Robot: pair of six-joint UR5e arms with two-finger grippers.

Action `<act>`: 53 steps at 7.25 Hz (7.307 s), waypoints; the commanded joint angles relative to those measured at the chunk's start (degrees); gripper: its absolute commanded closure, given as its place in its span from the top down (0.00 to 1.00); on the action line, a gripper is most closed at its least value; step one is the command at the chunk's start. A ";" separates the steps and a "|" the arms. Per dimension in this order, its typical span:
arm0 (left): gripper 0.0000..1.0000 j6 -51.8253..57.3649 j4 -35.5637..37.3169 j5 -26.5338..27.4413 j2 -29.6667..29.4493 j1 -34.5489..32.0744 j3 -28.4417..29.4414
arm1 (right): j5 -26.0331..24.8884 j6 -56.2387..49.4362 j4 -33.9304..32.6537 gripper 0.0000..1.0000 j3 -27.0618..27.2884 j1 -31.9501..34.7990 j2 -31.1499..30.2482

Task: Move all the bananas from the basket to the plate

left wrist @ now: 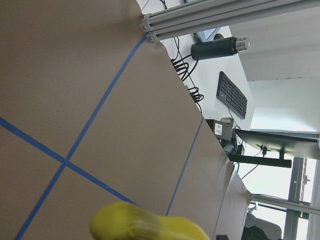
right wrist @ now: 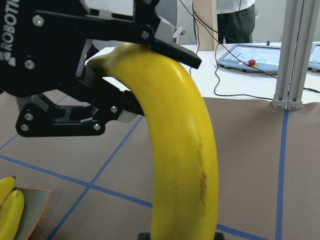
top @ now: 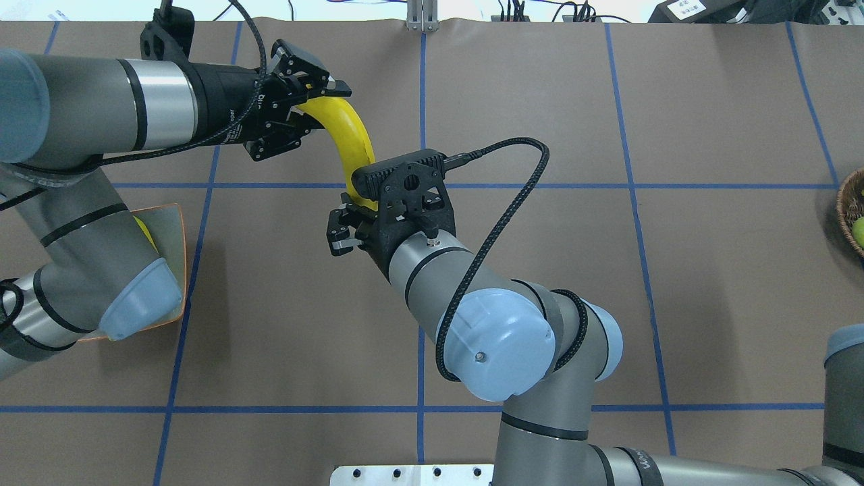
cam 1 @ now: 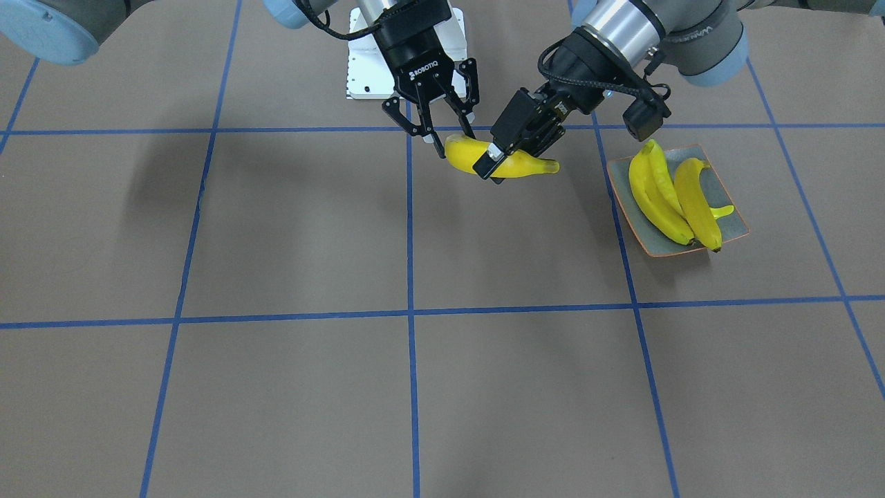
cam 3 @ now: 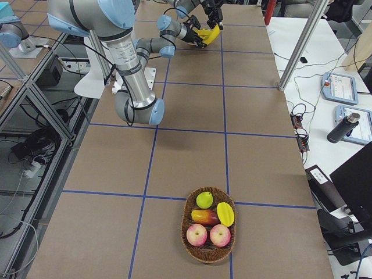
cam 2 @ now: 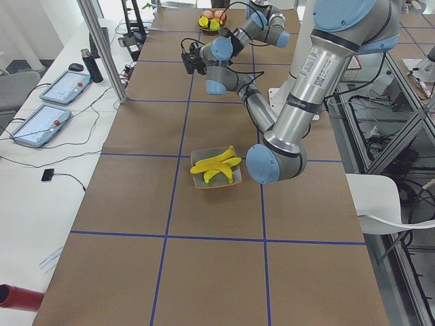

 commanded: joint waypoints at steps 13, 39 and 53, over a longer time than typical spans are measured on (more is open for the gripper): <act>0.00 9.64 -0.88 -5.79 13.86 -0.58 -6.97 | 52.65 -16.83 -9.25 1.00 0.24 38.57 -13.67; 0.99 41.13 3.43 -19.00 29.28 -11.04 2.85 | 72.17 -65.22 -12.87 1.00 -8.81 64.62 -29.51; 1.00 121.37 47.55 -24.52 35.85 -49.77 7.16 | 65.60 -66.98 -39.02 1.00 -12.11 76.83 -33.65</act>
